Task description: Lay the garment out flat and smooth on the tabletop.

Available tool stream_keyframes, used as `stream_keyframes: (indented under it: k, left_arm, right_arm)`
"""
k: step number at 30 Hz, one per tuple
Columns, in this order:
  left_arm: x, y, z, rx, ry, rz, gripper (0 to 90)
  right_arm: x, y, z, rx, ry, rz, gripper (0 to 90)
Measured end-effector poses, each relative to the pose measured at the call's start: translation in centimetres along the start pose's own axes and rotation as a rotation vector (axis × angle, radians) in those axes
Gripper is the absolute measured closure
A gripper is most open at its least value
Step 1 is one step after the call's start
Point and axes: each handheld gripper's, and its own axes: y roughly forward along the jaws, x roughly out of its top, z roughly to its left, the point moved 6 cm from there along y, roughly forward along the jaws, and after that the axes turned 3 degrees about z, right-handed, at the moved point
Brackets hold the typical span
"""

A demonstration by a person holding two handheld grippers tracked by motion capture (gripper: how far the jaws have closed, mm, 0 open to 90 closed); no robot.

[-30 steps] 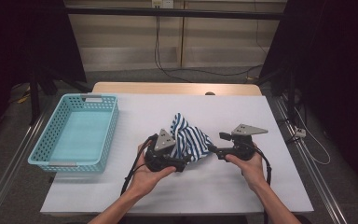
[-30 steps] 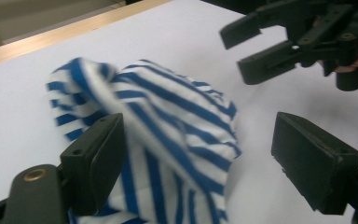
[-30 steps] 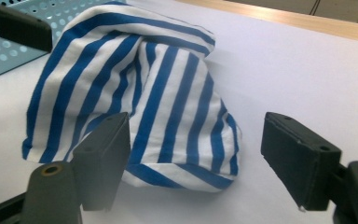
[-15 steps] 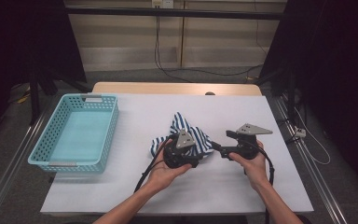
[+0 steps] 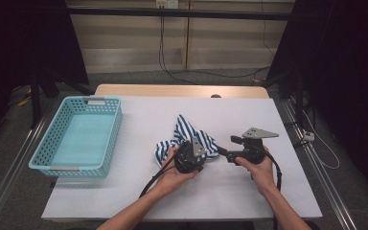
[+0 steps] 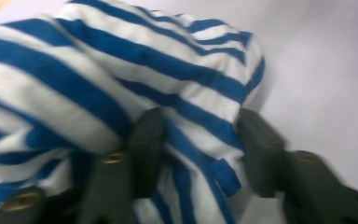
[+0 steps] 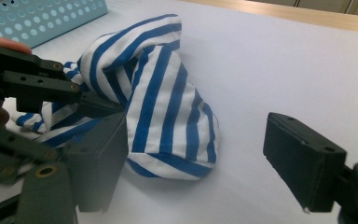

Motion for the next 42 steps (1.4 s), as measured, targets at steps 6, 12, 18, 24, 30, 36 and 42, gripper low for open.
stream_keyframes:
  k: [6,12,18,24,30,36,42]
  left_arm:
    - [0.1,-2.9,1.3,-0.114,-0.074,-0.047,75.3]
    - [-1.4,-5.8,3.3,-0.134,-0.132,-0.068,77.5]
    - [-3.6,-7.2,5.5,-0.108,-0.197,-0.064,78.8]
    - [-3.5,-8.1,7.9,-0.075,-0.223,-0.097,80.0]
    - [-4.2,-6.3,9.6,-0.063,-0.254,-0.070,79.6]
    - [-4.6,-5.7,10.3,-0.059,-0.306,-0.069,78.1]
    - [-4.7,-5.2,10.4,-0.048,-0.271,-0.062,76.7]
  right_arm:
    - [0.1,-0.1,0.1,0.008,-0.005,-0.006,24.0]
    - [0.0,0.0,0.3,0.010,-0.022,0.005,24.8]
    - [0.0,0.4,1.3,0.041,-0.062,0.010,23.4]
    - [-0.2,0.9,1.9,0.067,-0.080,0.025,26.2]
    - [-0.6,1.8,3.3,0.095,-0.119,0.042,29.2]
    - [-0.8,2.9,4.9,0.143,-0.156,0.060,34.6]
    - [-0.7,4.0,6.9,0.188,-0.198,0.066,39.0]
